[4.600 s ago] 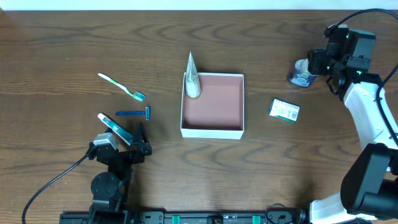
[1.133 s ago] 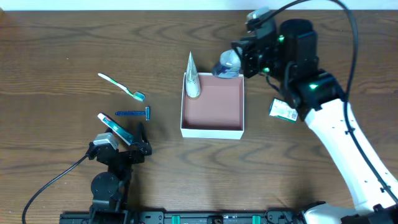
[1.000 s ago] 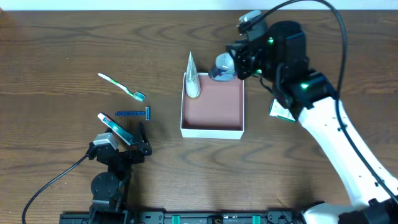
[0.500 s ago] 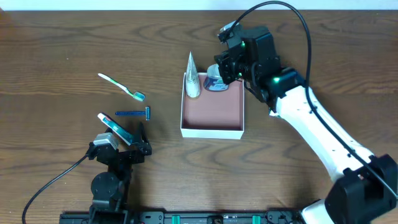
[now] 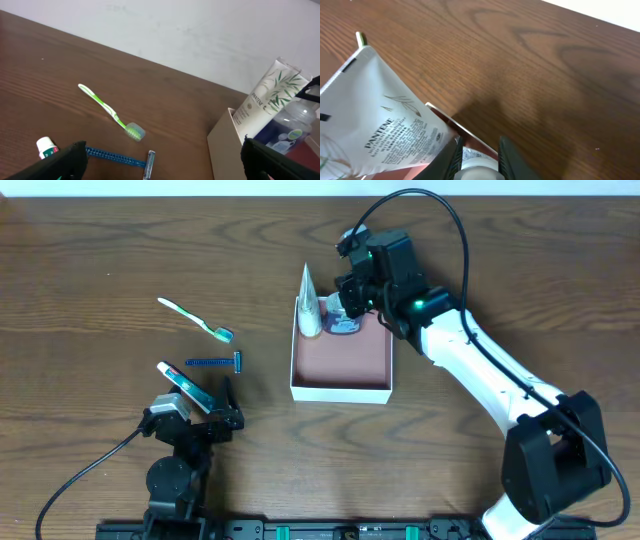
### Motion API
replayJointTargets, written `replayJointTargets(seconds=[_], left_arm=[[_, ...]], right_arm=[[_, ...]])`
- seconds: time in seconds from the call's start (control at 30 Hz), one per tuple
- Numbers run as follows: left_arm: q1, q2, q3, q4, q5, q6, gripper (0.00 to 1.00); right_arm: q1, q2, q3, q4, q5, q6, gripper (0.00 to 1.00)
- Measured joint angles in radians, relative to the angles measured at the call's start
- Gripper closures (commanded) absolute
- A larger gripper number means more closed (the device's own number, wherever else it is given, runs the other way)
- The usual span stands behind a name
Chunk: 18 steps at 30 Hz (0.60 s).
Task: Pack container
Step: 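Carry the soap pump into the box beside the tube and lower it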
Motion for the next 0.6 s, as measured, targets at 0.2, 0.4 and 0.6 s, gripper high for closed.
replayJointTargets(seconds=[0.2,0.4,0.6], left_arm=[[0.0,0.0,0.0,0.0,0.0,0.0,0.02],[0.0,0.0,0.0,0.0,0.0,0.0,0.02],[0.0,0.0,0.0,0.0,0.0,0.0,0.02]], right_arm=[[0.007,0.027,0.0,0.019,0.01,0.0,0.81],[0.007,0.037,0.0,0.023,0.009,0.008,0.54],[0.012,0.037,0.005,0.035,0.002,0.01,0.44]])
